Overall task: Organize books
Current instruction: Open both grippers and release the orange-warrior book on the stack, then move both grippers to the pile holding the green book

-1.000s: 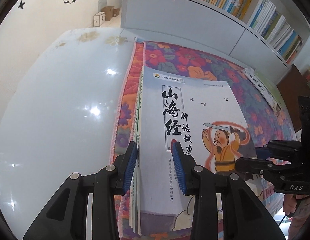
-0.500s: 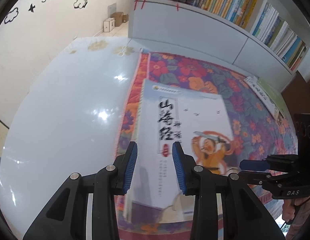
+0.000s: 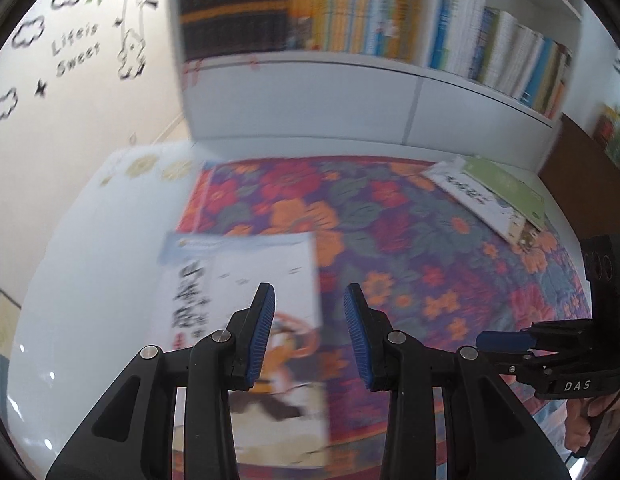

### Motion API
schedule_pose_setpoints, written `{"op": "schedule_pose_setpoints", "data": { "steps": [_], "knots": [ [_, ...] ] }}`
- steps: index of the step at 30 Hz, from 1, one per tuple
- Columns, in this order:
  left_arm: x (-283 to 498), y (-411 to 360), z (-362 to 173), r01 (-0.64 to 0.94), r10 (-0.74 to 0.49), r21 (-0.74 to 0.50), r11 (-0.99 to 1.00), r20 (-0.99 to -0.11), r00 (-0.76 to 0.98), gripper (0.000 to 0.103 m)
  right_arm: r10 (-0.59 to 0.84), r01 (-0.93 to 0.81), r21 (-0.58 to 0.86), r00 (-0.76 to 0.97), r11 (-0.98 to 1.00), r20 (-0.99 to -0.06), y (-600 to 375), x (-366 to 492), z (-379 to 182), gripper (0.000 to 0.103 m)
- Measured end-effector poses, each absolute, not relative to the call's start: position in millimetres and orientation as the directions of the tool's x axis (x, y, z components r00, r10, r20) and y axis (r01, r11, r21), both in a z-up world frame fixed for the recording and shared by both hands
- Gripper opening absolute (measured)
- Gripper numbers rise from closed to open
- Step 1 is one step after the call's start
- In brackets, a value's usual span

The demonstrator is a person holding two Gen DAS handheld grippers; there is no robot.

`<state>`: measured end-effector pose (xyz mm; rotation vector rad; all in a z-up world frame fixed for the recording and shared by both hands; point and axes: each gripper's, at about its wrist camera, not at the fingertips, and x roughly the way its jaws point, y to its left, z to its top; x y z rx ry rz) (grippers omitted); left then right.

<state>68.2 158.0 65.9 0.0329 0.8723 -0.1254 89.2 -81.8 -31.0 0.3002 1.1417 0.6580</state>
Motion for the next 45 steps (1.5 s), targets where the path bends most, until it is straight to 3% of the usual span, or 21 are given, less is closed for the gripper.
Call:
{"op": "schedule_pose_setpoints", "data": {
  "steps": [16,29,38,45],
  "knots": [
    [67,-18,76,0.295,-0.167,0.037,0.955,-0.755,0.634,0.034,0.588,-0.168,0.584,0.455,0.794,-0.669,-274,67,-9,0.038],
    [114,-95,77,0.319,-0.298,-0.116,0.941,-0.734,0.611,0.036,0.486,-0.079,0.586,0.654,0.806,-0.58,-395,115,45,0.038],
    [181,-129,25,0.262,-0.32,-0.199,0.944,-0.745,0.585,0.036,0.375,0.081,0.574,0.682,0.815,-0.629,-459,210,8,0.038],
    [213,-127,-50,0.205,-0.329,-0.261,0.943,-0.822,0.466,0.036,0.342,0.289,0.609,0.618,0.738,-0.708,-504,255,-57,0.039]
  ]
}}
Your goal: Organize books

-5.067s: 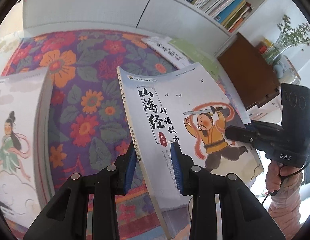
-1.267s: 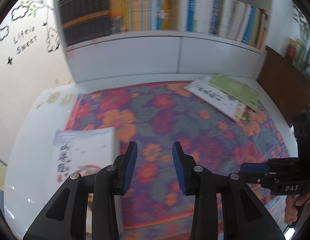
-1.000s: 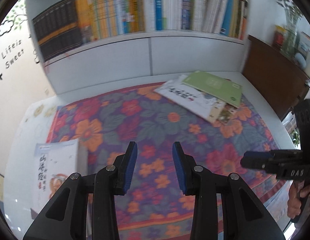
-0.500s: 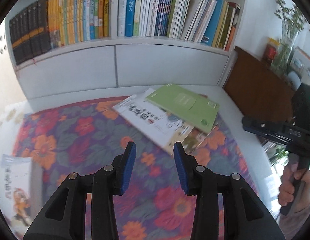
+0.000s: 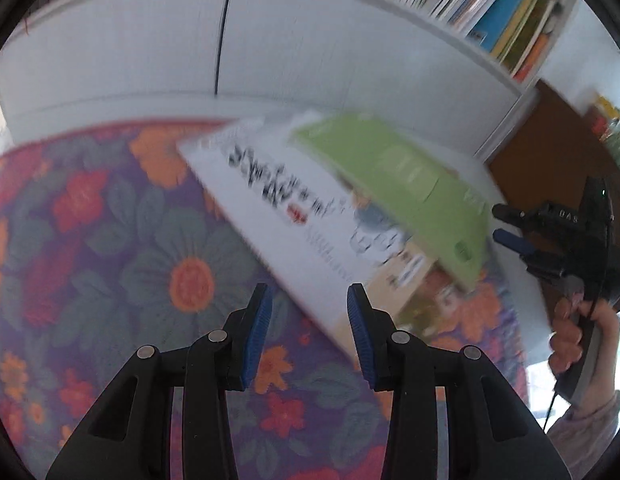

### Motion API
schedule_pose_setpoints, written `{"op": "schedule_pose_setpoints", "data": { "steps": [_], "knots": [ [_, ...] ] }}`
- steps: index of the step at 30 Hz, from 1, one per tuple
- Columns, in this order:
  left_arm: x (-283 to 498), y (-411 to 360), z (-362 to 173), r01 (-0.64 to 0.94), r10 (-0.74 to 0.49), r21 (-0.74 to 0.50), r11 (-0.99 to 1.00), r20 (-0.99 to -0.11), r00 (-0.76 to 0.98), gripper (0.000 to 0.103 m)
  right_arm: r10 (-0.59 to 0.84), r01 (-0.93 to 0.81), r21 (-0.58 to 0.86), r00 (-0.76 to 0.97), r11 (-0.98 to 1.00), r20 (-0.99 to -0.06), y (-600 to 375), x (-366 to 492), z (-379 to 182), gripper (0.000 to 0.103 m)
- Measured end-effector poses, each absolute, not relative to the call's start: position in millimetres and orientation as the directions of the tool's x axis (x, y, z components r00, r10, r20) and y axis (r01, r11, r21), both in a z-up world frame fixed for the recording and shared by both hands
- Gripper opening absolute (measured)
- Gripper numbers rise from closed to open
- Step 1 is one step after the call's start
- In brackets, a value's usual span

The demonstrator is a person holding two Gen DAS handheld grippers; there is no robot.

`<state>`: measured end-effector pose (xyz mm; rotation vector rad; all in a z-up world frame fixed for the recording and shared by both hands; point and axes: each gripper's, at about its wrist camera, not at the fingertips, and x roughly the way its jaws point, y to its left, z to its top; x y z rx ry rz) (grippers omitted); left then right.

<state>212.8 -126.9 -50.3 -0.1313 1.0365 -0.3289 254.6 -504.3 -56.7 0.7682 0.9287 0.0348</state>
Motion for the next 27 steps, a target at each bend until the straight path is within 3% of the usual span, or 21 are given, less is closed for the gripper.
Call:
{"op": "schedule_pose_setpoints", "data": {
  "steps": [3,9,11,12,16,23,27],
  "knots": [
    [217,-127,-66,0.214,-0.337,-0.268,0.939,-0.833,0.439,0.036,0.373,0.298,0.627,0.595,0.72,-0.712,-508,262,-74,0.039],
    [218,-123,-66,0.231,-0.374,-0.3,0.925,-0.82,0.433,0.037,0.432,0.265,0.72,0.65,0.641,-0.625,-518,269,-84,0.039],
    [219,-123,-66,0.237,-0.382,-0.307,0.922,-0.82,0.426,0.037,0.453,0.248,0.762,0.68,0.598,-0.576,-525,270,-92,0.032],
    [220,-122,-65,0.238,-0.386,-0.31,0.92,-0.82,0.423,0.037,0.454,0.244,0.774,0.692,0.585,-0.561,-529,268,-97,0.023],
    [222,-122,-64,0.242,-0.387,-0.31,0.919,-0.824,0.413,0.037,0.478,0.207,0.825,0.731,0.525,-0.487,-535,258,-102,0.017],
    [220,-105,-52,0.206,-0.315,-0.248,0.947,-0.847,0.428,0.037,0.413,0.06,0.682,0.756,0.729,-0.508,-488,244,-33,0.017],
    [213,-80,-34,0.169,-0.291,-0.239,0.956,-0.84,0.458,0.037,0.313,-0.047,0.466,0.799,0.883,-0.513,-433,232,20,0.017]
  ]
}}
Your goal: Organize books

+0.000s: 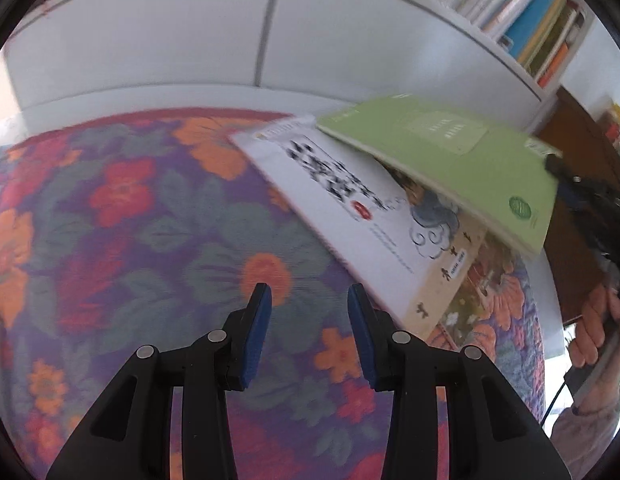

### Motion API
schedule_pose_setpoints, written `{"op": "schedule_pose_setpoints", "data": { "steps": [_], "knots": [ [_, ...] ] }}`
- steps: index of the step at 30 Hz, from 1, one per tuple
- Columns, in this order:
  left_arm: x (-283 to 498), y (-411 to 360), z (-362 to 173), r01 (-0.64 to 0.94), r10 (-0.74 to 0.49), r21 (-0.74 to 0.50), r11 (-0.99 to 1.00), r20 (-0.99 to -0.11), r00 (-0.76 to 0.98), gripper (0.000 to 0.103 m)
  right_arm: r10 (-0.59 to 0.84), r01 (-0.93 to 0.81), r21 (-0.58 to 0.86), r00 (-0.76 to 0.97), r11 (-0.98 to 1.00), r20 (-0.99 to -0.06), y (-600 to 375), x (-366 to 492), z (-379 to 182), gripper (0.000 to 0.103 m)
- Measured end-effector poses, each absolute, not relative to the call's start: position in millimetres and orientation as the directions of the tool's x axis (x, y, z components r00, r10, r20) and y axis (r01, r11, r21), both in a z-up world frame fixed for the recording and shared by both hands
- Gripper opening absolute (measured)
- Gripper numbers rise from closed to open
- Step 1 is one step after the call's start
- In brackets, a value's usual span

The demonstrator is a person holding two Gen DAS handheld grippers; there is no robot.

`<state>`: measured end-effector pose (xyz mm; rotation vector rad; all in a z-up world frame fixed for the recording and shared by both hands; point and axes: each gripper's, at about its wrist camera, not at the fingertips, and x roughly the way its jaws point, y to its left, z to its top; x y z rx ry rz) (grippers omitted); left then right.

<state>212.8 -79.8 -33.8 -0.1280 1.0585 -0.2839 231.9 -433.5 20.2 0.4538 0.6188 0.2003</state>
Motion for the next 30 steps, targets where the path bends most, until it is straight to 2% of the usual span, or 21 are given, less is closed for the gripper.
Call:
{"op": "schedule_pose_setpoints", "data": {
  "steps": [7,12,15,16,20,24,26,27,28,29,30],
  "knots": [
    [183,-23,7,0.118,-0.233,-0.202,0.972,-0.815,0.53,0.037,0.288,-0.228,0.178,0.817,0.957,-0.499,-325,198,76,0.016],
    [158,22,25,0.059,-0.156,-0.15,0.987,-0.81,0.565,0.04,0.293,-0.329,0.009,0.825,0.944,-0.484,-242,159,77,0.014],
    [138,51,32,0.035,-0.141,-0.148,0.988,-0.804,0.578,0.04,0.316,-0.388,-0.053,0.817,0.92,-0.483,-202,132,70,0.008],
    [131,61,34,0.027,-0.139,-0.152,0.988,-0.801,0.582,0.04,0.33,-0.414,-0.074,0.809,0.907,-0.486,-190,121,68,0.001],
    [104,99,39,-0.017,-0.129,-0.175,0.984,-0.784,0.608,0.04,0.399,-0.528,-0.145,0.769,0.837,-0.499,-136,67,65,0.001],
    [88,125,36,-0.033,-0.155,-0.221,0.975,-0.776,0.612,0.04,0.438,-0.569,-0.104,0.725,0.816,-0.532,-115,38,65,0.002],
    [85,131,31,-0.043,-0.155,-0.23,0.972,-0.771,0.618,0.04,0.458,-0.54,0.022,0.692,0.842,-0.558,-128,48,64,0.01],
    [85,131,28,-0.041,-0.16,-0.237,0.971,-0.767,0.621,0.04,0.461,-0.506,0.089,0.683,0.858,-0.566,-138,56,61,0.026],
    [86,131,24,-0.04,-0.168,-0.245,0.969,-0.765,0.622,0.042,0.463,-0.461,0.163,0.673,0.872,-0.577,-149,66,55,0.052],
    [90,128,19,-0.041,-0.175,-0.254,0.966,-0.766,0.619,0.042,0.47,-0.409,0.245,0.658,0.879,-0.588,-163,78,44,0.058],
    [94,125,15,-0.041,-0.185,-0.266,0.963,-0.764,0.618,0.043,0.481,-0.37,0.308,0.648,0.876,-0.59,-173,87,34,0.059]
  ]
}}
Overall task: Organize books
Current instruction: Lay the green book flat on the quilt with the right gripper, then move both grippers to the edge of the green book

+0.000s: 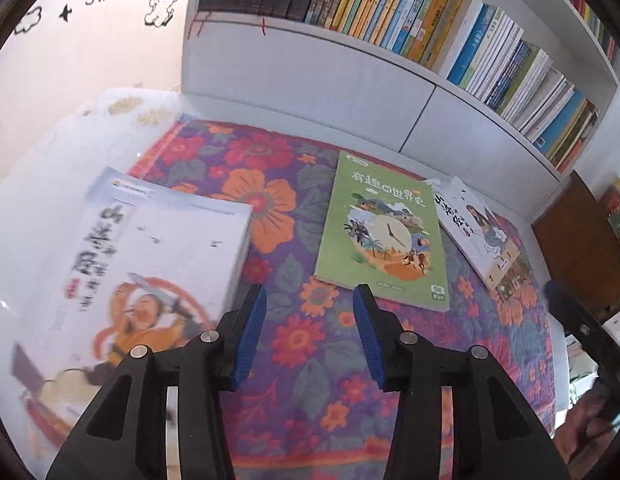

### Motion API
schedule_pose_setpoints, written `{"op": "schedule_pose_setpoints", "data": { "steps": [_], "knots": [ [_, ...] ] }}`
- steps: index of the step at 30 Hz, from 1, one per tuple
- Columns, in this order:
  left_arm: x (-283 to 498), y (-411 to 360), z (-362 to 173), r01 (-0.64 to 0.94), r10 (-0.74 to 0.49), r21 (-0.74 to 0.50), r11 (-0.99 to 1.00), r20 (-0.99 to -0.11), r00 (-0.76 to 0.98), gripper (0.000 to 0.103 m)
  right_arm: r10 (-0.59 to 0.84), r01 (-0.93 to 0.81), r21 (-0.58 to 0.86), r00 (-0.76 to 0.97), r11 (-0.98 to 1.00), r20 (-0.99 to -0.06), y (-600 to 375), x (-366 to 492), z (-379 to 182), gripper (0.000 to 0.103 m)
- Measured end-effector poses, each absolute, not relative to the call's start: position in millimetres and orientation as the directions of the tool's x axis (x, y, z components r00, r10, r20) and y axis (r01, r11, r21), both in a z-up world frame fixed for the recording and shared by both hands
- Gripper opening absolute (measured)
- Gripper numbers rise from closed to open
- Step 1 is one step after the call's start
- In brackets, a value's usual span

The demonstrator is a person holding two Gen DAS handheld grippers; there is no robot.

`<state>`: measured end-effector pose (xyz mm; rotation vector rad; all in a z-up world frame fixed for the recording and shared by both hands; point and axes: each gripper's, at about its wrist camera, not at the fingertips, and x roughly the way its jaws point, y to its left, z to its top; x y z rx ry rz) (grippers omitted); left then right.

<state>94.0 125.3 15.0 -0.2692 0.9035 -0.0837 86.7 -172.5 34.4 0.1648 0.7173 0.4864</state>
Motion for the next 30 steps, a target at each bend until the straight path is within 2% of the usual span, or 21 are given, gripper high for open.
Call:
{"op": "schedule_pose_setpoints", "data": {
  "steps": [3,12,15,17,19,23,27,30],
  "knots": [
    [115,105,1,-0.019,-0.214,-0.288,0.958,-0.756,0.619,0.042,0.504,-0.288,0.42,0.6,0.861,-0.621,-189,118,3,0.058],
    [180,83,-59,-0.113,-0.108,-0.211,0.971,-0.808,0.579,0.042,0.422,-0.169,0.408,0.601,0.897,-0.678,-186,186,-58,0.058],
    [176,85,-70,-0.092,-0.102,-0.206,0.974,-0.764,0.637,0.051,0.463,-0.193,0.441,0.588,0.876,-0.663,-182,196,-85,0.059],
    [177,78,-70,-0.048,-0.108,-0.18,0.983,-0.759,0.642,0.06,0.501,-0.201,0.487,0.596,0.85,-0.628,-188,194,-80,0.059],
    [178,72,-69,-0.028,-0.112,-0.169,0.985,-0.758,0.643,0.061,0.556,-0.217,0.536,0.553,0.816,-0.621,-189,197,-89,0.06],
    [179,70,-69,0.013,-0.151,-0.186,0.982,-0.753,0.64,0.061,0.537,-0.238,0.498,0.56,0.834,-0.631,-183,193,-87,0.061],
    [179,68,-69,0.021,-0.147,-0.174,0.985,-0.754,0.64,0.061,0.539,-0.254,0.487,0.555,0.836,-0.634,-179,193,-86,0.067],
    [181,66,-70,0.028,-0.149,-0.171,0.985,-0.755,0.639,0.061,0.546,-0.26,0.492,0.551,0.831,-0.631,-180,192,-87,0.067]
  ]
}}
